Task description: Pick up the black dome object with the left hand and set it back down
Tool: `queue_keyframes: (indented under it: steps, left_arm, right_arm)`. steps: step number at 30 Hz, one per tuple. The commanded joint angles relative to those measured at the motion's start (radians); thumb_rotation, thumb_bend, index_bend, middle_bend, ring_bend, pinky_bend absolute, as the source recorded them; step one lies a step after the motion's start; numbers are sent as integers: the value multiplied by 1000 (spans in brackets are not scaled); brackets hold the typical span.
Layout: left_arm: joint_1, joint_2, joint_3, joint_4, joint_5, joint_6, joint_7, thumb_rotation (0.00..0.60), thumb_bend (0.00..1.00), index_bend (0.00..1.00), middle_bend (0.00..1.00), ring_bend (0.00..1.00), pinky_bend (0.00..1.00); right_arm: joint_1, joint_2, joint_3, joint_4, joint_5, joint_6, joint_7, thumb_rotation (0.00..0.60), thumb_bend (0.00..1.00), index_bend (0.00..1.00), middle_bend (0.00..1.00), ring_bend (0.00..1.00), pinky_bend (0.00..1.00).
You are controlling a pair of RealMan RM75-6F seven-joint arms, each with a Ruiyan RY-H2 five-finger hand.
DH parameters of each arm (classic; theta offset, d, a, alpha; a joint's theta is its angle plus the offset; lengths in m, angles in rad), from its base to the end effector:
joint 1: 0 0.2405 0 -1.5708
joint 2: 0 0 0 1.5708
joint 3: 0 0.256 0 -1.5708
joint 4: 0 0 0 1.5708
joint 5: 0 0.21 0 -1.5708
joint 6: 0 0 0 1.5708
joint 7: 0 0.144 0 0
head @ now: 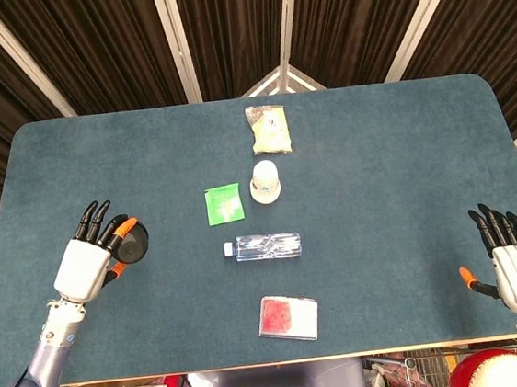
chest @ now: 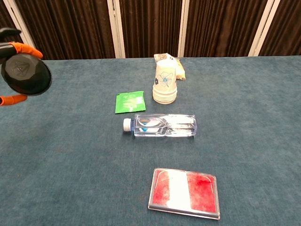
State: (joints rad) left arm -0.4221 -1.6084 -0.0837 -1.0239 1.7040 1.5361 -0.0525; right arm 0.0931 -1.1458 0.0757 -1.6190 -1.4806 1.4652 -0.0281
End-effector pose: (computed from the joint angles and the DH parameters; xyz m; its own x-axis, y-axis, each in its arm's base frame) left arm -0.2493 0.2855 0.0464 0.3929 -0.2117 0.8949 0.7748 -0.4478 -0.4462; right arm -0.3072 -0.1886 0.1518 0.3864 0.0040 0.9223 -0.9223 -0.0004 0.3864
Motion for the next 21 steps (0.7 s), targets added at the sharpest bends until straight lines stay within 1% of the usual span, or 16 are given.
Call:
queue_keyframes:
  steps: [1, 3, 5, 6, 8, 11, 13, 14, 16, 18, 19, 21]
  left_arm:
    - [-7, 237, 23, -645, -275, -391, -477, 600, 514, 478, 463, 0, 0]
    - [-46, 362, 13, -790, -357, -558, -684, 600, 514, 477, 464, 0, 0]
    - [-90, 470, -7, -865, -393, -722, -915, 600, 514, 476, 463, 0, 0]
    - [-114, 521, -23, -885, -391, -815, -1062, 600, 514, 475, 463, 0, 0]
    - [-136, 560, -36, -882, -357, -904, -1216, 600, 514, 475, 464, 0, 0]
    - [-144, 577, -37, -851, -283, -935, -1310, 600, 514, 475, 465, 0, 0]
    - [-135, 567, -22, -805, -204, -894, -1301, 600, 514, 475, 465, 0, 0]
    - [-131, 561, -17, -788, -182, -874, -1279, 600, 514, 475, 465, 0, 0]
    - [-118, 544, -6, -751, -146, -822, -1194, 600, 514, 475, 465, 0, 0]
    - [-93, 516, -3, -701, -118, -745, -1024, 600, 514, 479, 465, 0, 0]
    - [-65, 482, -7, -678, -129, -683, -899, 600, 513, 481, 466, 0, 0]
    - [-24, 425, -22, -636, -139, -576, -692, 600, 513, 484, 468, 0, 0]
  right_arm:
    - [4, 1, 3, 0, 1, -4, 2, 600, 285, 47, 24, 64, 11]
    - [5, 3, 4, 0, 2, -5, 3, 600, 285, 47, 24, 64, 11]
    - [5, 3, 5, 0, 2, -4, 4, 600, 284, 47, 24, 64, 10]
    - [7, 2, 6, -6, 0, -4, -1, 600, 284, 47, 24, 64, 10]
    - [3, 4, 4, -9, 1, 0, -3, 600, 285, 47, 24, 64, 10]
    - [3, 4, 4, -8, 1, -1, -4, 600, 285, 47, 24, 64, 10]
    - [4, 3, 4, -7, 2, -2, -3, 600, 285, 47, 24, 64, 10]
    - [4, 3, 5, -6, 3, -2, -3, 600, 285, 47, 24, 64, 11]
    - [4, 2, 6, -5, 4, -2, -2, 600, 285, 47, 24, 64, 11]
    - [3, 2, 4, -6, 3, -2, -3, 600, 284, 47, 24, 64, 11]
    - [3, 2, 3, -6, 2, -2, -3, 600, 285, 47, 24, 64, 10]
    - [3, 3, 3, -6, 1, -2, -3, 600, 285, 47, 24, 64, 10]
